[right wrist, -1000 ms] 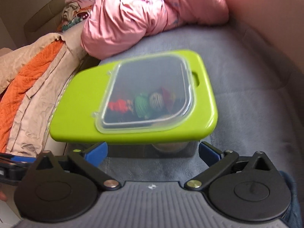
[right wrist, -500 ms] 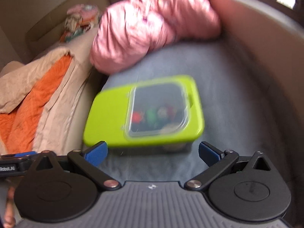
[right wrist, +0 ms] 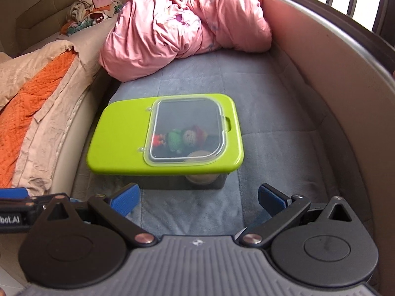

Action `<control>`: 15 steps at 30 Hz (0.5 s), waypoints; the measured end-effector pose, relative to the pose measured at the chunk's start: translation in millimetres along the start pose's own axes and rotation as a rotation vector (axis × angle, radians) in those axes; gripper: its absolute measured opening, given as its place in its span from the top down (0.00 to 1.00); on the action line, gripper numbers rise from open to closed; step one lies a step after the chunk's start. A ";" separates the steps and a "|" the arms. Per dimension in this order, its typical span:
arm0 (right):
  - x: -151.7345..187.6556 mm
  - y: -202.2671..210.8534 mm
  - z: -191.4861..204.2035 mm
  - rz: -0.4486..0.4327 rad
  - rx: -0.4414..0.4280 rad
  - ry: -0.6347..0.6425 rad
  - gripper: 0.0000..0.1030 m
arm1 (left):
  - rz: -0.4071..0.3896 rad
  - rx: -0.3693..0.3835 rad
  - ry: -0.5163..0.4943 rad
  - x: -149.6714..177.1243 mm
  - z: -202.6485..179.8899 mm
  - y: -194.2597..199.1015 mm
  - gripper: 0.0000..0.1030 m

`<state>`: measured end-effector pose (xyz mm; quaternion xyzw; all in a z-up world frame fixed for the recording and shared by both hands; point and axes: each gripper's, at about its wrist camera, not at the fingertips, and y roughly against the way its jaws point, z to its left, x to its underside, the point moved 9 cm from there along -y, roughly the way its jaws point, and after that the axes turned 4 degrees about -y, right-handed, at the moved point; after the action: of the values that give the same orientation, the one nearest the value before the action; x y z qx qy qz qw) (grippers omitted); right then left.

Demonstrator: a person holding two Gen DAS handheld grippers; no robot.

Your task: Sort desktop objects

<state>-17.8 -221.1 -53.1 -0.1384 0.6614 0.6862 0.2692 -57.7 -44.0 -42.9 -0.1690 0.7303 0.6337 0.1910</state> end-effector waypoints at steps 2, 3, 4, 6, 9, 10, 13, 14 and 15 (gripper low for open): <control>0.1 0.5 -0.2 0.004 -0.005 -0.009 0.00 | -0.007 -0.008 0.000 -0.6 0.8 1.2 0.00; -0.3 0.5 -0.3 0.003 -0.007 -0.013 0.00 | -0.008 -0.008 -0.003 -0.7 0.2 1.0 0.00; -0.5 0.7 0.0 0.001 -0.008 -0.015 0.00 | -0.008 -0.007 -0.006 -0.7 -0.4 0.8 0.00; -0.5 0.5 1.0 0.001 -0.008 -0.012 0.00 | -0.005 -0.004 -0.014 0.3 -2.8 0.4 0.00; 0.2 -0.1 3.3 0.003 -0.009 -0.006 0.00 | -0.001 0.002 -0.027 1.5 -6.4 -0.7 0.00; 0.1 -0.1 3.7 0.002 -0.008 -0.005 0.00 | 0.000 0.005 -0.029 1.9 -7.0 -0.9 0.00; -0.2 0.8 4.6 -0.001 -0.010 -0.004 0.00 | 0.001 0.005 -0.031 3.4 -7.7 -1.0 0.00; -0.4 1.2 4.9 -0.003 -0.010 -0.005 0.00 | 0.001 0.004 -0.030 3.4 -7.5 -0.9 0.00; -0.6 1.2 4.9 -0.003 -0.011 -0.006 0.00 | 0.001 0.004 -0.029 3.4 -7.2 -0.8 0.00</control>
<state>-17.2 -216.4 -51.4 -0.1385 0.6567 0.6899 0.2714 -60.7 -51.3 -44.4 -0.1593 0.7287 0.6349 0.2015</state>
